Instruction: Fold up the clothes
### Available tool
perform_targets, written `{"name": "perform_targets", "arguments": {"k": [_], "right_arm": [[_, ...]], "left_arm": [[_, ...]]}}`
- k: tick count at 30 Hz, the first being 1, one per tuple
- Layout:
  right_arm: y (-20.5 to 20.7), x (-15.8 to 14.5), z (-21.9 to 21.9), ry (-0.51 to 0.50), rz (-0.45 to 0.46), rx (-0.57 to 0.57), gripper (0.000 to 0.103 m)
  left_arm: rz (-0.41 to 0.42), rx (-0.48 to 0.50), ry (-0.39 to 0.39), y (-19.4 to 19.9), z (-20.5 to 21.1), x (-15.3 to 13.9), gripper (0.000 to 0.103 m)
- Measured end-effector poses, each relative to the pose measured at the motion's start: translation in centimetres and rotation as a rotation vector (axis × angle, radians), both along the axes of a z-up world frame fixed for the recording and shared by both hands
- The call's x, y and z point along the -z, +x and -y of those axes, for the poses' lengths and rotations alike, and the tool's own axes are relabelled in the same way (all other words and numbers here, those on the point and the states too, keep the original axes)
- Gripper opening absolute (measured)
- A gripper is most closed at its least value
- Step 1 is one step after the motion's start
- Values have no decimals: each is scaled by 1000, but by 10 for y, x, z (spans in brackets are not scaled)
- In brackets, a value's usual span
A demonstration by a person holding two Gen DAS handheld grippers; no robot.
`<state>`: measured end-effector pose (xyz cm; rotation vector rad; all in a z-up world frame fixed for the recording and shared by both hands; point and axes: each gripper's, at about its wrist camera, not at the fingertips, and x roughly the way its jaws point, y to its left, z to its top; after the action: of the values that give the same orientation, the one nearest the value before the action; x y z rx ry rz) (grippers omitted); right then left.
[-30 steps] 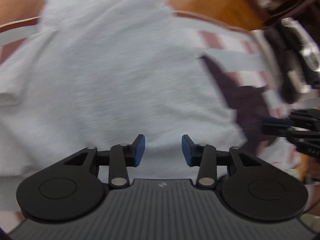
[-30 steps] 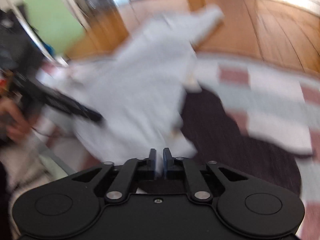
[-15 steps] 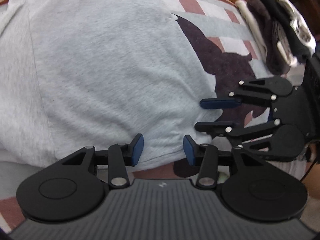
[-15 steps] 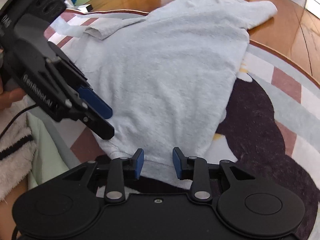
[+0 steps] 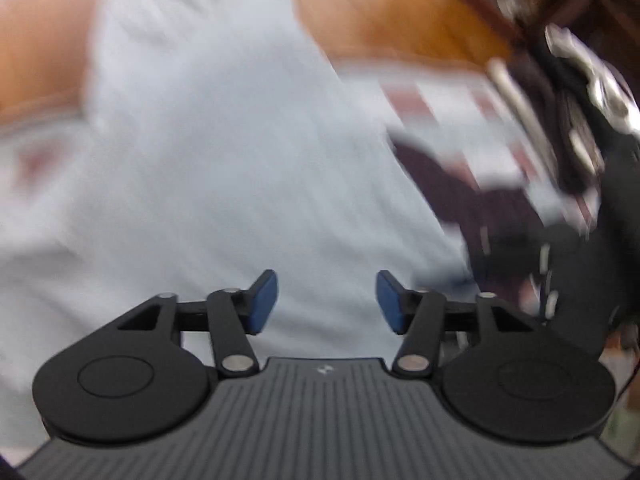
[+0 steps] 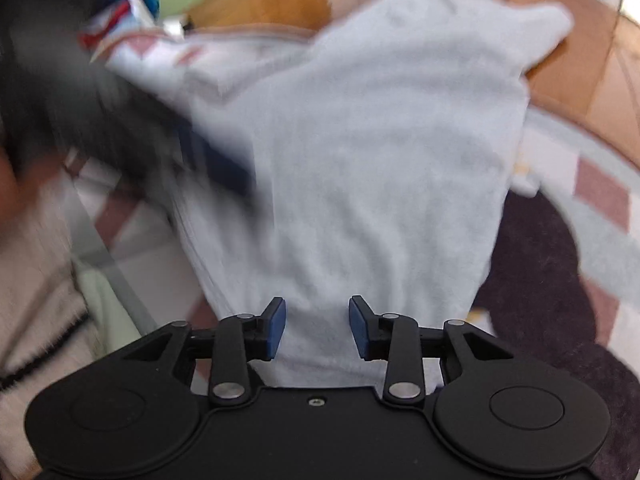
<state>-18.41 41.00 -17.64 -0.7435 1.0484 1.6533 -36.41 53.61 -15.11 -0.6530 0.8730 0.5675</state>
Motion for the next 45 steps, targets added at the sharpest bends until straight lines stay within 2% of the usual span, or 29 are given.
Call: {"name": "perform_targets", "arguments": {"k": [1,3,4,5,7,10,12,14,15,17,18,21,23,25,27,28,29,31,33,36,38,41,43,45], "right_arm": [[1,1,0,-9,-16,4,43],[3,2,0,-28,-49,12,45],[4,3,-1,-37,-65,16,45],[5,3,-1,-47,-81,20,45],[7,4,-1,-65,-113,28,45],[4,-25,-13,-56,-87,-13,45],[1,-48,-23,-45,-59,-48,45],[-2,-72,-32,-34,-31,-83,45],[-7,-86,-41,-32,13,-122,45],[-27,-114,-66,-53,176,-245,45],[-39,-122,-78,-90,271,-301,45],[-64,-144,-103,-170,463,-452,45],[-81,-150,-119,-163,513,-545,45],[-93,-149,-142,-109,495,-573,45],[-101,-141,-170,-30,413,-548,45],[-103,-134,-184,13,365,-531,45],[-105,-127,-198,56,317,-513,45],[-105,-97,-219,152,299,-464,45],[-104,-62,-236,229,315,-405,45],[-97,-24,-248,237,271,-364,44],[-99,-8,-253,229,278,-413,44],[-114,7,-259,247,356,-512,44],[-121,12,-268,246,343,-575,46],[-128,16,-278,209,308,-621,48]], "left_arm": [[-1,-52,61,-9,-7,-10,67],[-62,-192,156,-31,-23,-17,67],[-84,-258,152,-42,-33,-15,67],[-102,-328,137,-55,-44,-12,67],[-96,-505,20,-85,-71,2,67],[-8,-742,-133,-129,-106,17,65],[63,-793,-160,-143,-120,16,66],[88,-832,-152,-147,-126,16,67],[97,-854,-151,-149,-129,17,67],[92,-912,-180,-158,-128,29,65],[120,-929,-209,-164,-128,37,65],[242,-941,-283,-183,-129,53,65],[303,-930,-325,-189,-134,62,65],[308,-886,-350,-185,-140,70,65],[313,-844,-367,-179,-146,78,64],[310,-828,-343,-175,-146,77,64],[299,-806,-322,-170,-147,74,38],[272,-750,-272,-157,-147,68,7],[285,-713,-232,-147,-145,61,3],[319,-661,-177,-138,-143,48,1],[317,-654,-144,-139,-145,44,1],[355,-691,-165,-150,-151,48,1],[368,-715,-172,-157,-154,51,1],[334,-731,-172,-160,-156,50,1]]}}
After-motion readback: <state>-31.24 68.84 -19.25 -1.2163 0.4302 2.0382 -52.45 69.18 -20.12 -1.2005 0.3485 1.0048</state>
